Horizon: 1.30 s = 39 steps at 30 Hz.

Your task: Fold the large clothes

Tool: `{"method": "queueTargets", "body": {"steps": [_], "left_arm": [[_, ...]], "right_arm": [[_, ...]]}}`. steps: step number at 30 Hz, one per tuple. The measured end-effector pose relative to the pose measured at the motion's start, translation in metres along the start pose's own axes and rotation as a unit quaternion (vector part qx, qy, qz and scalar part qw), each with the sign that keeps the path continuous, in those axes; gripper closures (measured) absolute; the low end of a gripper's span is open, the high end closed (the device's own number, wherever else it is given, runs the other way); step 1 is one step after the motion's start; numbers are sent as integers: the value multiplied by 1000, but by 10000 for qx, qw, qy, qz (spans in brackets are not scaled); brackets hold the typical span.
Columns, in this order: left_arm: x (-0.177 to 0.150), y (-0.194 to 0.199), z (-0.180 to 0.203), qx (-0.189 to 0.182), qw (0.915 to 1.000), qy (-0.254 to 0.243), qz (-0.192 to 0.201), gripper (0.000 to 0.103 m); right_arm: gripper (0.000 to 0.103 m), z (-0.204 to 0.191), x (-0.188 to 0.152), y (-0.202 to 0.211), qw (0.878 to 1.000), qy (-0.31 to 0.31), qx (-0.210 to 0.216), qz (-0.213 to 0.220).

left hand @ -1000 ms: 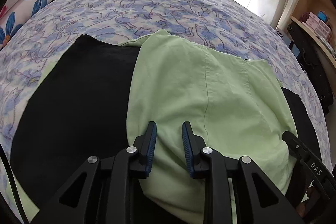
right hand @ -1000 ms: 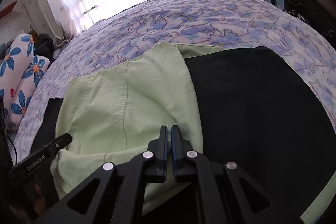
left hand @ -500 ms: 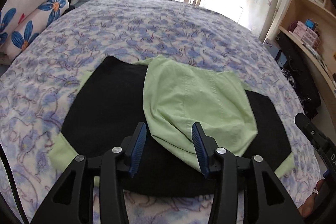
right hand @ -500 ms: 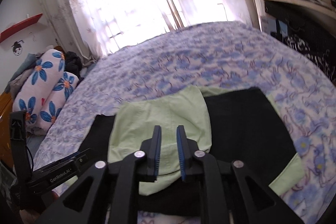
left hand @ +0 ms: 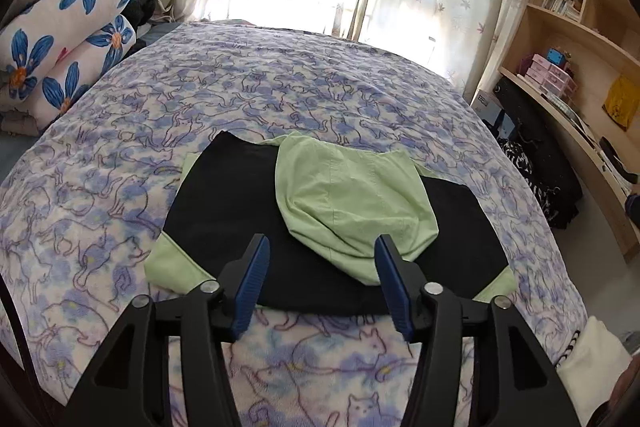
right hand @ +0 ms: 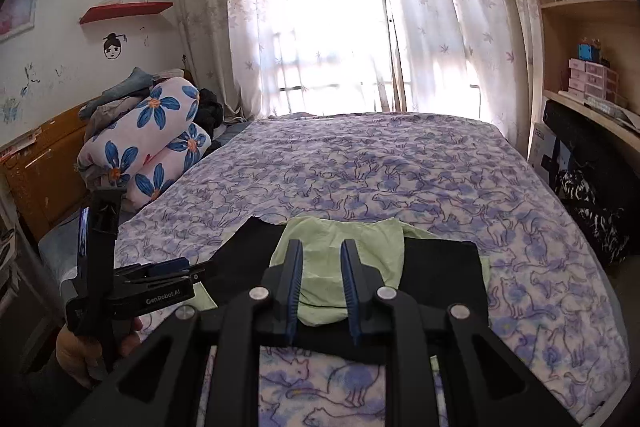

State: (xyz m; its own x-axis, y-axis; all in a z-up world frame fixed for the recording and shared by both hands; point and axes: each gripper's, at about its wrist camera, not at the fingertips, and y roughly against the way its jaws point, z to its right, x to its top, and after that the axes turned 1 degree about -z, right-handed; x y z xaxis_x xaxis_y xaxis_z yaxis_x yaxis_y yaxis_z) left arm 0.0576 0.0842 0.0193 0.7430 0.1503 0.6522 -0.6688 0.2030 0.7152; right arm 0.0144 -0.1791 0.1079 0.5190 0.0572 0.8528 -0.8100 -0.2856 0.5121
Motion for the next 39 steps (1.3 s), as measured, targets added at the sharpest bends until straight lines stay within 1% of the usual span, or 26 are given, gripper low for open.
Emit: {"method": "queueTargets", "body": {"steps": [1,3,4,6,8,10,12,13,15,18,21,23,25,30,34,39], "left_arm": [[-3,1,-1,-11,10000,7,-30,43],[-11,-1,-5,11,9999,-3,-106,43],[-16,-5,-8,56,9998,-14,-176,43],[-24,-14,-14,109,9995,14,-295,43],[-34,-31,-25,124,9984,158,-535,43],[-45,-47,-36,-7,9968,372,-703,43],[-53,-60,-49,-152,9953,586,-758,43],[-59,-68,-58,-256,9937,768,-780,43],[-65,-80,-70,-317,9912,984,-823,43],[-76,-101,-90,-396,9852,1403,-899,43],[-86,-123,-108,-501,9757,1862,-1040,43],[-91,-135,-115,-539,9713,2043,-1089,43],[-94,-143,-120,-590,9689,2158,-1057,43],[-92,-159,-128,-688,9665,2296,-919,42],[-81,-173,-140,-775,9635,2454,-742,42],[-61,-195,-150,-777,9626,2564,-392,43]], "right_arm": [[80,0,0,7,9999,84,-87,11],[71,2,0,10,9997,149,-208,-12],[69,4,-2,9,9995,164,-254,1],[68,6,-9,-1,9994,174,-305,-53],[68,8,-23,-25,9983,160,-486,-269],[68,11,-39,-46,9975,97,-609,-337],[68,14,-55,-62,9972,-147,-678,-289],[68,16,-63,-69,9967,-324,-713,-231],[68,19,-77,-84,9945,-650,-787,-214],[68,15,-95,-103,9932,-870,-734,-255],[68,3,-102,-114,9943,-810,-638,-269],[68,-4,-103,-121,9956,-691,-576,-262],[68,-10,-103,-131,9964,-577,-552,-302],[68,-19,-106,-157,9966,-527,-402,-480],[68,-27,-108,-179,9965,-474,-313,-613],[68,-34,-108,-200,9961,-402,-278,-729]]}}
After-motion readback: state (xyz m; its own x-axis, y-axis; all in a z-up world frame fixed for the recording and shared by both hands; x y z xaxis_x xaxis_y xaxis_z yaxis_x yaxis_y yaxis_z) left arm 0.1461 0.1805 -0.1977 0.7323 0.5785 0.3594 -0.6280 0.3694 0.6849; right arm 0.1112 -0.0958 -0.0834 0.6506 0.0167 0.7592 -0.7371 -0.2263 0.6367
